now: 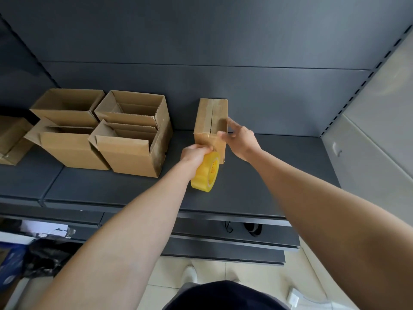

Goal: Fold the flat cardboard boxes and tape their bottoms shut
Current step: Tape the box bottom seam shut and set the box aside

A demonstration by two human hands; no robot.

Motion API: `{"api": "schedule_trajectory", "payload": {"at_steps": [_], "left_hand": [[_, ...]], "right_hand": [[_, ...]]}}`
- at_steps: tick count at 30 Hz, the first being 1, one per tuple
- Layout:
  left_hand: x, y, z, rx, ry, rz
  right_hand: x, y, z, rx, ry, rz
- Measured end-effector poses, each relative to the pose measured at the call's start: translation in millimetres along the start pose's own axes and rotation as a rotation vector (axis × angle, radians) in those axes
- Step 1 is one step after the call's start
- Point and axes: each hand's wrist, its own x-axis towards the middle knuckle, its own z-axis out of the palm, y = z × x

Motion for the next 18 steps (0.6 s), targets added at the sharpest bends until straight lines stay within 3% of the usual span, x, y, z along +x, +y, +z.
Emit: {"api": "schedule_trajectory", "payload": {"at_steps": [3,7,12,18], "left_hand": [[0,1,3,0.008,0.024,-0.024],[-3,4,7,0.011,0.039,-0.04],[-7,5,11,-0.008,0.066,-0.03],[-10,6,16,-0.018,0.121,-0.016]], "right_hand": [[-6,29,-10,0.014,0.132,0.124],[-12,81,-11,-0.3,0.085,0.321],[-13,119,-10,-0.568,-0.019,0.364],[-11,126,2,-0.574,-0.033,0.371]]}}
